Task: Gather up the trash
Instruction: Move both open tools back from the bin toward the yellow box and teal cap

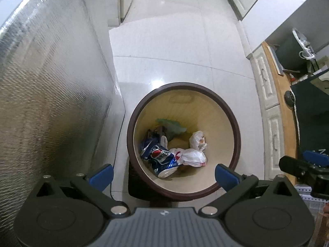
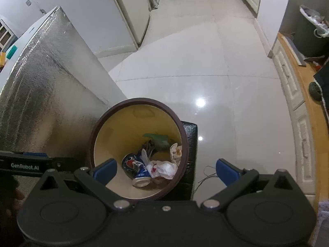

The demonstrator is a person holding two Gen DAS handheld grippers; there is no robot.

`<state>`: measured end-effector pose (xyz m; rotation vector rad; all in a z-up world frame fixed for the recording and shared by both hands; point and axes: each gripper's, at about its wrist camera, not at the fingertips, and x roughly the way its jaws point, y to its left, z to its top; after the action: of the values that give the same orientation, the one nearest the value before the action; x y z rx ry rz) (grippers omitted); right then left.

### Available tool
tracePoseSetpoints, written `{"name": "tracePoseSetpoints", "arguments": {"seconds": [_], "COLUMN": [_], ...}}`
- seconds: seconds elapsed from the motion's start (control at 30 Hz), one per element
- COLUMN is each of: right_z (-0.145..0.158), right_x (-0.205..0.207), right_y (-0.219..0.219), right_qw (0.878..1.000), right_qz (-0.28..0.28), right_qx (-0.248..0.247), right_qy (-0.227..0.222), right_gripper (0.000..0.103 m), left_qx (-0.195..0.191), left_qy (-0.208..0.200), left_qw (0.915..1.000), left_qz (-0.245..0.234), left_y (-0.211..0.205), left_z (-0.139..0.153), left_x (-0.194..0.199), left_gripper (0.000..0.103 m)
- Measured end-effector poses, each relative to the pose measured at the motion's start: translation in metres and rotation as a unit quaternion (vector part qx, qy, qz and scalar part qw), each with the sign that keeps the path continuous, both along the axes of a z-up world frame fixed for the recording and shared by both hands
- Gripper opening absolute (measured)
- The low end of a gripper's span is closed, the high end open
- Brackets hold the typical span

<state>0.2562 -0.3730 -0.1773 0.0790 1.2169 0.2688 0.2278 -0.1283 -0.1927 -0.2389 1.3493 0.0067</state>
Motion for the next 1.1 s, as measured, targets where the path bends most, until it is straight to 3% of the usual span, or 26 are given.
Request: {"name": "tracePoseSetpoints", "arguments": {"seconds": [0.83,1.1], "right_z": [0.071,0.101], "right_x": [-0.049,-0.057], "right_y": [-0.021,-0.022], "right_qw": [0.998,0.997], "right_qz": [-0.001,0.006], "right_qx": [-0.037,-0.037], "right_qy": [-0.046,-0.073], "right_gripper": [0.103,0.103], "left_qx": [0.008,0.0], "left_qy": [-0.066,-0.115], "left_qw": [0.9977,0.9934], "left_qz": [-0.007,0.006], "left_y": [0.006,0.013], "left_z": [0.081,0.119], "left_x": [-0.057,-0.078], "left_gripper": [0.103,0.103]}}
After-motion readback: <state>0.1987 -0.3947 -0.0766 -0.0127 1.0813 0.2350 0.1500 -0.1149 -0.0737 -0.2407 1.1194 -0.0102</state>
